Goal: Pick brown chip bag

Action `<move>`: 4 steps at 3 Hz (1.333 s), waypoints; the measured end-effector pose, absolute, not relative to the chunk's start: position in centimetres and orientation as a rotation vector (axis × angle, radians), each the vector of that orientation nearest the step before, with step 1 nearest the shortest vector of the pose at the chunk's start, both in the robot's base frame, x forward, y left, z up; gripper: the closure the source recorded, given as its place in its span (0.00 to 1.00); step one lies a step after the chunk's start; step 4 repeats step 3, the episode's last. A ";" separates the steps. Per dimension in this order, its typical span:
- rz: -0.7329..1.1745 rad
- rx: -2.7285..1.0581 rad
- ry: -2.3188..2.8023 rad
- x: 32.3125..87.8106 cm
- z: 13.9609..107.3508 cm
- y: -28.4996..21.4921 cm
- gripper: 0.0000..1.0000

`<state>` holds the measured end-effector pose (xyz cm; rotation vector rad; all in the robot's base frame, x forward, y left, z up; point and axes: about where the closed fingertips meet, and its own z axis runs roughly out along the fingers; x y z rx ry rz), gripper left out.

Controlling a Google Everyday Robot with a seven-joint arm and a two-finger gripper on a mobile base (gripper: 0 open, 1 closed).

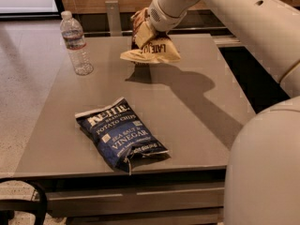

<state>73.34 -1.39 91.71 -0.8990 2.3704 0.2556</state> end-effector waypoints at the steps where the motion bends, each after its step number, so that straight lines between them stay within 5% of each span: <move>1: 0.275 -0.936 2.299 72.0 94.7 -3.0 1.00; 4: 0.390 -1.120 2.069 70.5 100.5 -4.9 1.00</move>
Offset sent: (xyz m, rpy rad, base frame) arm -0.0330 -0.0520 0.1061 0.1281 -0.1832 0.2944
